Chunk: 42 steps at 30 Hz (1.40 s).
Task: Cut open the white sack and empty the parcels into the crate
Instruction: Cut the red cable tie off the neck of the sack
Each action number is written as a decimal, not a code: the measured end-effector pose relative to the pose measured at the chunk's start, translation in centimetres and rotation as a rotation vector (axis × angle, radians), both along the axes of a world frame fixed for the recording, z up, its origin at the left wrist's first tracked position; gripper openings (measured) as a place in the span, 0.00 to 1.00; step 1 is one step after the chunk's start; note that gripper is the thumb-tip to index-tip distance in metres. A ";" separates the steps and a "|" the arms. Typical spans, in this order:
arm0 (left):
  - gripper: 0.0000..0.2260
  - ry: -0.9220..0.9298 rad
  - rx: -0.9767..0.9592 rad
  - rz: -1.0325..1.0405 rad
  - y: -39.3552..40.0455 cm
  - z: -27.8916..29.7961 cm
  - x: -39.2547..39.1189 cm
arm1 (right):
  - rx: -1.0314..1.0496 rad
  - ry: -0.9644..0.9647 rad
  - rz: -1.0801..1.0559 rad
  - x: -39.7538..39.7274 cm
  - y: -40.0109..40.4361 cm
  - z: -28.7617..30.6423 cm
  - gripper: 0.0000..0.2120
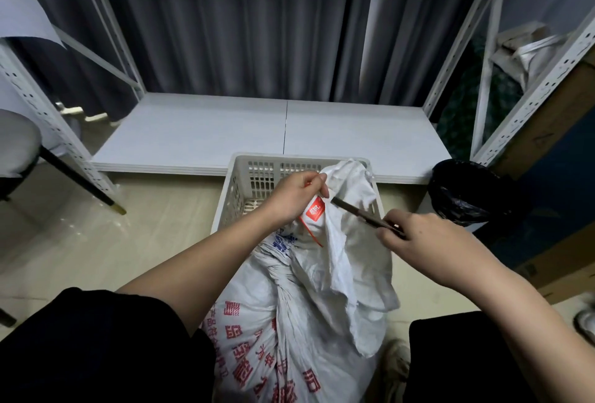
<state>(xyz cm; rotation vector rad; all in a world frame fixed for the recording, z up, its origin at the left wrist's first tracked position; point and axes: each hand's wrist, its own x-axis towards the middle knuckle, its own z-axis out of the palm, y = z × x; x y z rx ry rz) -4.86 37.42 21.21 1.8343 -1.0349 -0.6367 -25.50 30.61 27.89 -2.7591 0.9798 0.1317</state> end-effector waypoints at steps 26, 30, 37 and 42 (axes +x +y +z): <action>0.16 -0.239 0.373 0.146 1.0 3.1 0.9 | 0.452 -0.919 -0.373 3.9 -2.9 -5.3 0.04; 0.11 0.128 0.374 0.129 0.5 3.4 0.1 | 0.610 -0.893 -0.363 5.7 -2.0 -4.9 0.06; 0.04 0.667 0.256 0.094 -1.2 3.9 -2.0 | 0.849 -0.970 -0.424 7.0 -1.0 -5.9 0.07; 0.12 0.818 0.215 0.010 -2.7 3.3 -3.8 | 0.913 -0.940 -0.571 6.6 -3.0 -7.1 0.07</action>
